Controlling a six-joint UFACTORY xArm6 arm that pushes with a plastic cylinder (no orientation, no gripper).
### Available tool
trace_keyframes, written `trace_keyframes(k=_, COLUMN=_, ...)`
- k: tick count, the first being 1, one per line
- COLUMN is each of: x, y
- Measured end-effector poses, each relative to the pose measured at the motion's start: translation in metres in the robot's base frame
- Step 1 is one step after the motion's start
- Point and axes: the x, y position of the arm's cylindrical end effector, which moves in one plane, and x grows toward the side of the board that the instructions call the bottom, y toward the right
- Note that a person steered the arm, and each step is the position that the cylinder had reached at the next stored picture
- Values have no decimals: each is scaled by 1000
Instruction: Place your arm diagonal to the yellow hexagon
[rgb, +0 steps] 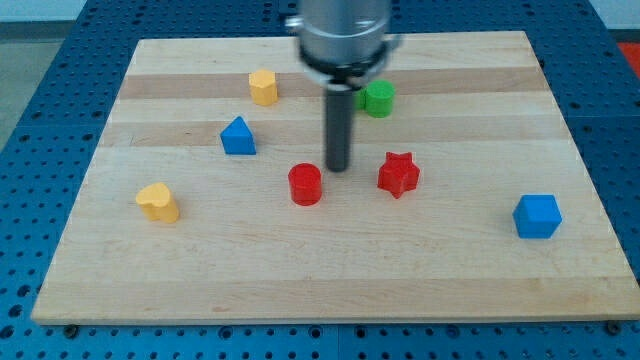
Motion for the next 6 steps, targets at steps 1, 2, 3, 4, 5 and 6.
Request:
trace_keyframes(k=1, x=13, y=-97)
trace_keyframes(k=2, x=18, y=-163)
trace_keyframes(k=3, x=-10, y=-162)
trace_keyframes(k=4, x=-33, y=-95)
trace_keyframes(k=5, x=-40, y=-33)
trace_keyframes(k=6, x=-18, y=-59)
